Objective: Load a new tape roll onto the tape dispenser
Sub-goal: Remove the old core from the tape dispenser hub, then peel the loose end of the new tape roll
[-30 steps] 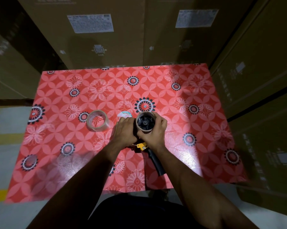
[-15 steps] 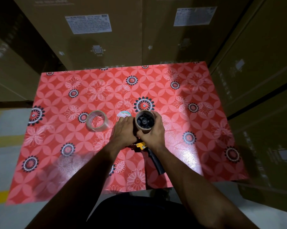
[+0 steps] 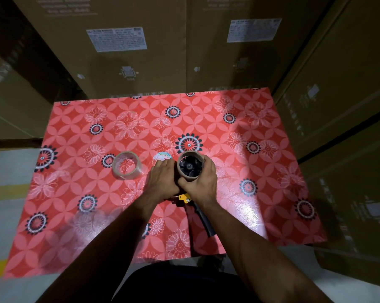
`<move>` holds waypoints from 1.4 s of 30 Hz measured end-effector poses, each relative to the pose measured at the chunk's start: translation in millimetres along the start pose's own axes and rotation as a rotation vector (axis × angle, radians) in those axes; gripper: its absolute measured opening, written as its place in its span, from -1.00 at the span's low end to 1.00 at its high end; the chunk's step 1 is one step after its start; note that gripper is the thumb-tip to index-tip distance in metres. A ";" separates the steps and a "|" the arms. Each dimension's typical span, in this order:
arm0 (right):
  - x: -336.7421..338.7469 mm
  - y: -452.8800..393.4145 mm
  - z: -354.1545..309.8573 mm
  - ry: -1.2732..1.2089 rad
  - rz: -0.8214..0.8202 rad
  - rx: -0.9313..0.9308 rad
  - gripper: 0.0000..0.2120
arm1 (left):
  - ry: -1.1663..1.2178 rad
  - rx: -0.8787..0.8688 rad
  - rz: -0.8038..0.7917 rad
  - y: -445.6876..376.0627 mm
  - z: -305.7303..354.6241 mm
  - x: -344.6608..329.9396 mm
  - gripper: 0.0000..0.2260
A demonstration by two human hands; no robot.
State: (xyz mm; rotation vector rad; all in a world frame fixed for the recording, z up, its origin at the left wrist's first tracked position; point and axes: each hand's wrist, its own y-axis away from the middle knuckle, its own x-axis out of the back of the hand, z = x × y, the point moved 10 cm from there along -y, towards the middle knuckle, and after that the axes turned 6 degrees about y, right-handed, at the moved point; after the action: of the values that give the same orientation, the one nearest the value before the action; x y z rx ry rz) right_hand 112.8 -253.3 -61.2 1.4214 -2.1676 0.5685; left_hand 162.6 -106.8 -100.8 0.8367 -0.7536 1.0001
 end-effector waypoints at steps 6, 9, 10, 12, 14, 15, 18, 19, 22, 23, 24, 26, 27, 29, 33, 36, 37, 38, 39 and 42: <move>11.5 3.2 -9.4 -0.089 0.004 0.069 -0.20 | 0.102 -0.041 0.059 9.0 6.5 10.0 -0.48; 17.0 3.3 -4.5 -0.092 0.004 0.026 -0.22 | 0.104 -0.047 0.069 11.1 5.5 10.6 -0.45; 20.5 1.4 0.7 -0.086 0.005 -0.008 -0.22 | 0.097 -0.064 0.076 12.1 5.7 10.9 -0.44; 29.5 -6.7 17.7 -0.058 0.000 -0.097 -0.17 | 0.079 -0.092 0.108 15.6 5.8 13.4 -0.40; 42.1 -21.0 38.6 0.039 -0.012 -0.182 -0.12 | 0.076 -0.106 0.171 21.5 7.3 19.4 -0.40; 49.6 -30.2 46.5 0.105 -0.011 -0.193 -0.12 | 0.077 -0.110 0.205 25.8 8.2 22.3 -0.43; 66.5 -58.8 58.5 0.239 -0.009 -0.167 -0.14 | 0.016 -0.126 0.255 43.6 11.9 24.4 -0.51; 67.1 -67.5 62.1 0.267 -0.025 -0.168 -0.12 | -0.016 -0.132 0.252 49.5 12.6 22.7 -0.53; 58.4 -85.9 74.3 0.340 -0.135 -0.174 -0.03 | -0.038 -0.132 0.241 63.5 11.1 18.6 -0.60; 54.0 -87.7 80.0 0.345 -0.175 -0.195 0.02 | -0.025 -0.135 0.240 66.8 10.5 18.4 -0.60; 51.4 -86.7 83.6 0.343 -0.202 -0.226 0.06 | -0.015 -0.139 0.240 69.8 10.2 18.3 -0.59; 56.1 -77.6 77.5 0.337 -0.161 -0.254 0.02 | -0.017 -0.138 0.245 77.5 9.1 16.8 -0.55; 62.1 -69.9 64.6 0.331 -0.099 -0.203 -0.09 | -0.034 -0.129 0.254 82.6 8.2 15.4 -0.54; 66.5 -42.8 26.8 0.296 -0.041 0.001 -0.33 | -0.072 -0.088 0.277 93.8 4.5 12.2 -0.53; 11.3 52.5 -22.0 0.433 -0.409 0.512 -0.39 | -0.024 -0.048 0.288 102.2 -2.0 4.3 -0.57; -26.1 87.9 -11.6 0.601 -0.456 0.653 -0.39 | 0.120 -0.056 0.281 97.7 -7.9 3.5 -0.53; -33.1 86.5 -8.7 0.603 -0.430 0.624 -0.42 | 0.197 -0.063 0.278 96.9 -10.0 4.7 -0.51; -39.0 82.6 -8.8 0.597 -0.416 0.581 -0.43 | 0.253 -0.065 0.265 96.7 -12.2 5.8 -0.48; -45.0 76.9 -11.1 0.598 -0.407 0.545 -0.44 | 0.273 -0.065 0.254 97.1 -14.5 7.6 -0.44; -61.1 59.0 -25.6 0.613 -0.394 0.472 -0.40 | 0.237 -0.026 0.259 99.9 -29.2 17.5 -0.40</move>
State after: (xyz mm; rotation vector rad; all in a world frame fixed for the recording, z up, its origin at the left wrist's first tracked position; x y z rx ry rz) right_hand 83.5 -172.3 -82.1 1.5781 -1.2811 1.2237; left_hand 81.1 -44.7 -75.7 0.5932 -0.6801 1.2928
